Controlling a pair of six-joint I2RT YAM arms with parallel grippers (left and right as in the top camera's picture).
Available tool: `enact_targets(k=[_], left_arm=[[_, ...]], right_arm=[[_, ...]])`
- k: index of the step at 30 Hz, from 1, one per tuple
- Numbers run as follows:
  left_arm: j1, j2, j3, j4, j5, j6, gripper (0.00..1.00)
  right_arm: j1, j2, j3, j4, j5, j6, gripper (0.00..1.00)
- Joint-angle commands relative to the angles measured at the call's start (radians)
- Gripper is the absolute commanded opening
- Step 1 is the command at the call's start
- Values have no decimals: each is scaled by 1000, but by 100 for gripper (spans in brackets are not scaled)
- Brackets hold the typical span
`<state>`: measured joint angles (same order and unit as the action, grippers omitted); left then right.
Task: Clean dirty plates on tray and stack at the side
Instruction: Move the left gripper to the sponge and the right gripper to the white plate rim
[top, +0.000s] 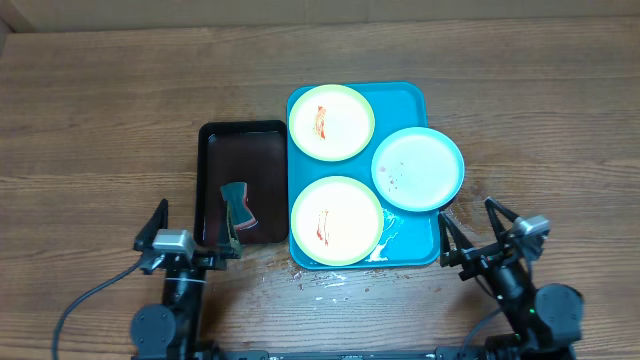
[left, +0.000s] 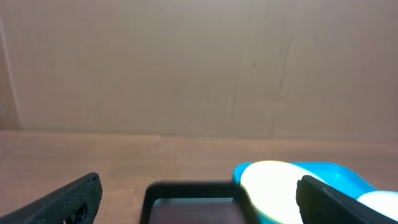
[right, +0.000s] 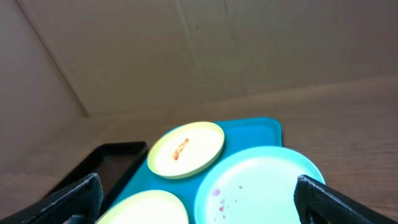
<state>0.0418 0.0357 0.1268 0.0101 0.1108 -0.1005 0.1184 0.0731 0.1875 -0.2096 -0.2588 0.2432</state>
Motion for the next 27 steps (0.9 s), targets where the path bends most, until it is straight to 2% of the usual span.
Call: enact_targets(k=[1, 5, 9, 13, 17, 20, 23, 27], left_arm=[[4, 89, 188, -76, 36, -19, 100], [4, 309, 435, -288, 85, -19, 100], [4, 568, 715, -521, 203, -19, 100], [3, 831, 1026, -785, 303, -19, 100], [3, 968, 1202, -945, 315, -19, 100], [4, 1021, 1266, -1002, 353, -35, 100], [4, 1038, 1279, -1007, 453, -35, 100], [4, 1041, 1279, -999, 502, -35, 100]], right_arm=[[5, 106, 192, -71, -8, -20, 100], [5, 349, 458, -299, 14, -39, 100], [5, 612, 730, -543, 14, -39, 100], [5, 840, 949, -717, -16, -22, 100], [5, 950, 999, -746, -162, -24, 100], [10, 1016, 997, -767, -251, -34, 100], [44, 1091, 995, -839, -181, -34, 100], [146, 1189, 959, -875, -79, -34, 86]])
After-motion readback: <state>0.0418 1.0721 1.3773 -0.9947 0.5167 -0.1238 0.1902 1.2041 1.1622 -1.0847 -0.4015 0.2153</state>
